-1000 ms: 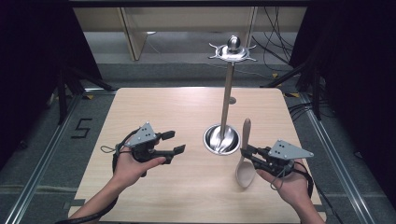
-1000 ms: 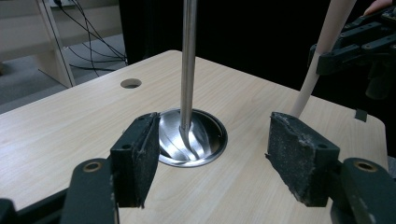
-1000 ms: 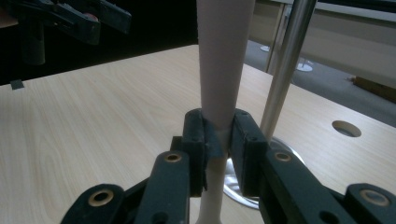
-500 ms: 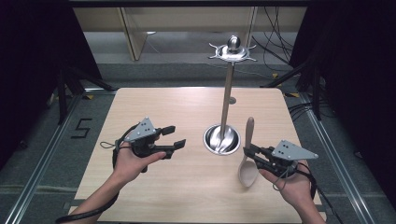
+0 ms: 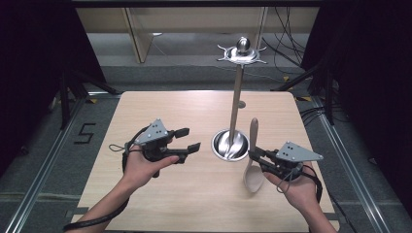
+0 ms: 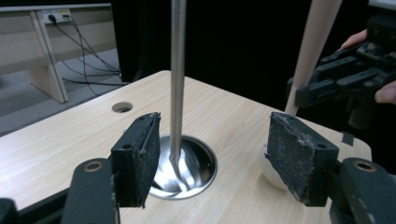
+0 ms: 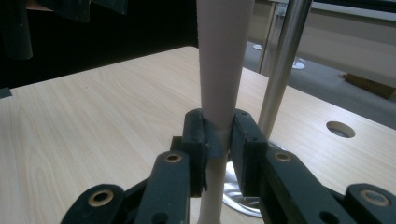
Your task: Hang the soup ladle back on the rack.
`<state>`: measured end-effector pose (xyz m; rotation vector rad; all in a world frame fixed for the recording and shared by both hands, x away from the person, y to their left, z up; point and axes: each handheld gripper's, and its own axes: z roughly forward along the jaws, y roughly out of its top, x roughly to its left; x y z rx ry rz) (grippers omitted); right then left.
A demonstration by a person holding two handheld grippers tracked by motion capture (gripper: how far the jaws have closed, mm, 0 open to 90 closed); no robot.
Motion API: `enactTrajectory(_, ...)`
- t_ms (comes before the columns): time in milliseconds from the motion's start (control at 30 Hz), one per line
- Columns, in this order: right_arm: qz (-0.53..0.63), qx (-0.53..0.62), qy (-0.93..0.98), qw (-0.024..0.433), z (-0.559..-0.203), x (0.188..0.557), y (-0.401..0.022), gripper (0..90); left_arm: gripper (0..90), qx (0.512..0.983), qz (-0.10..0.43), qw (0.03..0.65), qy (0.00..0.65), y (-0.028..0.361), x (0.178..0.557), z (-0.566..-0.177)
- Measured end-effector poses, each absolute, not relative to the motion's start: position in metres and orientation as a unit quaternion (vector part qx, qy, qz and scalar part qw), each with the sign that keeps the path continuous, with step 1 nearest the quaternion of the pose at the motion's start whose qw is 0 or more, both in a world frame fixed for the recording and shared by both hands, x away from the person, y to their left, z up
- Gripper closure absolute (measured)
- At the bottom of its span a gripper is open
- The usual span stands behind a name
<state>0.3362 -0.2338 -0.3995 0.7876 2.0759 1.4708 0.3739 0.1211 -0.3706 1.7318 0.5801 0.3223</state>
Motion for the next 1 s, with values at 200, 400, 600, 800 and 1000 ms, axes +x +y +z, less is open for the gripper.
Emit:
enactTrajectory(200,0.533,0.31,0.754,0.226,-0.398,0.336,-0.229,77.5,35.1,0.753,0.133,0.603,0.227,0.102,0.376,-0.363)
enactTrajectory(400,0.537,0.316,0.746,0.234,-0.395,0.335,-0.219,77.5,37.7,0.749,0.118,0.616,0.213,0.084,0.375,-0.356)
enactTrajectory(600,0.533,0.332,0.743,0.231,-0.393,0.333,-0.212,77.5,42.1,0.742,0.102,0.63,0.205,0.068,0.372,-0.347)
enactTrajectory(800,0.532,0.339,0.741,0.228,-0.395,0.333,-0.21,77.5,46.3,0.744,0.092,0.633,0.19,0.045,0.371,-0.338)
enactTrajectory(1000,0.53,0.342,0.738,0.238,-0.396,0.333,-0.209,77.5,50.6,0.75,0.093,0.63,0.18,0.025,0.368,-0.337)
